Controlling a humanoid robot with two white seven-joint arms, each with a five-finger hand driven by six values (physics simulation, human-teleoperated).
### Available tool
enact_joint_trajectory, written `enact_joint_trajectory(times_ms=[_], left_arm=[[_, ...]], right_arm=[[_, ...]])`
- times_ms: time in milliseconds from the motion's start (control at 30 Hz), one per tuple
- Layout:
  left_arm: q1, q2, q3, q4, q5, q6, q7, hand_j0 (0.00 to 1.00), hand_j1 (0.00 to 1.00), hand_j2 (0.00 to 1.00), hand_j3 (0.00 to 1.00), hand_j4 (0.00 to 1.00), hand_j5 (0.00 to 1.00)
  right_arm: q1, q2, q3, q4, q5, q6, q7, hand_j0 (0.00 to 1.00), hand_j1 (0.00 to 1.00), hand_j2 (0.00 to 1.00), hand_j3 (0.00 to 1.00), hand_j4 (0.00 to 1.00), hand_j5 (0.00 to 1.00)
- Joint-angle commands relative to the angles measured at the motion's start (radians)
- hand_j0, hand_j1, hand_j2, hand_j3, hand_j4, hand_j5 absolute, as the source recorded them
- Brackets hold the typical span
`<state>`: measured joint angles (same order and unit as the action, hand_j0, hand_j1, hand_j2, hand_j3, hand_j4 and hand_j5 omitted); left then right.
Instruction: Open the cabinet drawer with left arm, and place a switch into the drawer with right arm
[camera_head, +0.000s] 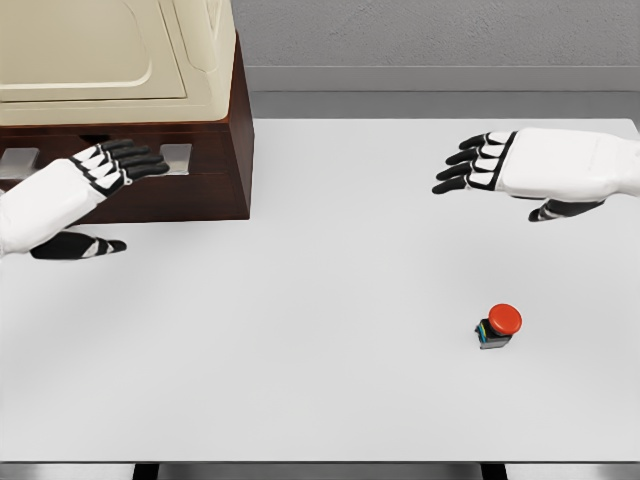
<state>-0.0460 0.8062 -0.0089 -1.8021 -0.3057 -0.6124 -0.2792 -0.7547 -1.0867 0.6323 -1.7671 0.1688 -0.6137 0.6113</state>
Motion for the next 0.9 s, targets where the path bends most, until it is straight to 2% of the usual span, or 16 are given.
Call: enact_joint_trajectory(times_ms=[0,133,233,267,300,333,367,433,500,533,633,733,867], left_arm=[[0.000,-0.002,-0.011,0.000,0.004,0.002,0.000,1.00,1.00,1.00,1.00,1.00,1.00],[0.000,-0.001,-0.011,0.001,0.002,0.002,0.000,1.00,1.00,1.00,1.00,1.00,1.00],[-0.048,0.010,-0.011,0.003,-0.004,0.002,-0.001,1.00,1.00,1.00,1.00,1.00,1.00],[-0.054,0.019,-0.014,0.003,0.003,0.002,-0.001,1.00,1.00,1.00,1.00,1.00,1.00],[-0.060,0.044,-0.014,0.001,0.030,0.002,-0.003,1.00,1.00,1.00,1.00,1.00,1.00],[-0.080,0.085,-0.016,0.001,0.079,0.002,-0.041,1.00,1.00,1.00,1.00,1.00,1.00],[-0.098,0.091,-0.016,0.001,0.157,0.002,-0.115,1.00,1.00,1.00,1.00,1.00,1.00],[-0.126,0.099,-0.017,0.001,0.266,0.002,-0.227,1.00,1.00,1.00,1.00,1.00,1.00],[-0.126,0.159,-0.039,0.000,0.365,0.002,-0.291,1.00,1.00,1.00,1.00,1.00,1.00],[-0.127,0.217,-0.054,0.001,0.427,0.002,-0.294,1.00,1.00,1.00,1.00,1.00,1.00],[-0.146,0.226,-0.062,0.001,0.441,0.005,-0.294,1.00,1.00,1.00,1.00,1.00,1.00],[-0.158,0.212,-0.068,0.026,0.435,0.077,-0.294,1.00,1.00,1.00,1.00,1.00,1.00],[-0.195,0.182,-0.135,0.082,0.407,0.171,-0.291,1.00,1.00,1.00,1.00,1.00,1.00]], right_arm=[[0.000,-0.002,0.001,0.000,-0.005,0.003,0.000,1.00,1.00,1.00,1.00,1.00,1.00],[0.003,-0.024,0.000,0.000,-0.011,0.003,0.000,1.00,1.00,1.00,1.00,1.00,1.00],[0.000,-0.052,0.009,0.000,-0.008,0.003,0.000,1.00,1.00,1.00,1.00,1.00,1.00],[-0.011,-0.078,0.044,0.000,-0.009,0.003,0.000,1.00,1.00,1.00,1.00,1.00,1.00],[-0.047,-0.081,0.119,0.000,-0.009,0.003,0.000,1.00,1.00,1.00,1.00,1.00,1.00],[-0.095,-0.081,0.205,0.000,-0.009,0.003,0.000,1.00,1.00,1.00,1.00,1.00,1.00],[-0.115,-0.082,0.254,0.000,-0.008,0.003,0.000,1.00,1.00,1.00,1.00,1.00,1.00],[-0.115,-0.111,0.297,0.000,-0.005,0.003,0.000,1.00,1.00,1.00,1.00,1.00,1.00],[-0.115,-0.127,0.320,-0.002,-0.005,0.003,0.000,1.00,1.00,1.00,1.00,1.00,1.00],[-0.115,-0.136,0.330,-0.002,-0.005,0.003,0.000,1.00,1.00,1.00,1.00,1.00,1.00],[-0.117,-0.147,0.371,-0.002,-0.005,0.003,0.000,1.00,1.00,1.00,1.00,1.00,1.00],[-0.117,-0.141,0.408,-0.002,0.003,0.003,0.000,1.00,1.00,1.00,1.00,1.00,1.00],[-0.130,-0.133,0.440,-0.002,0.011,0.003,0.000,1.00,1.00,1.00,1.00,1.00,1.00]])
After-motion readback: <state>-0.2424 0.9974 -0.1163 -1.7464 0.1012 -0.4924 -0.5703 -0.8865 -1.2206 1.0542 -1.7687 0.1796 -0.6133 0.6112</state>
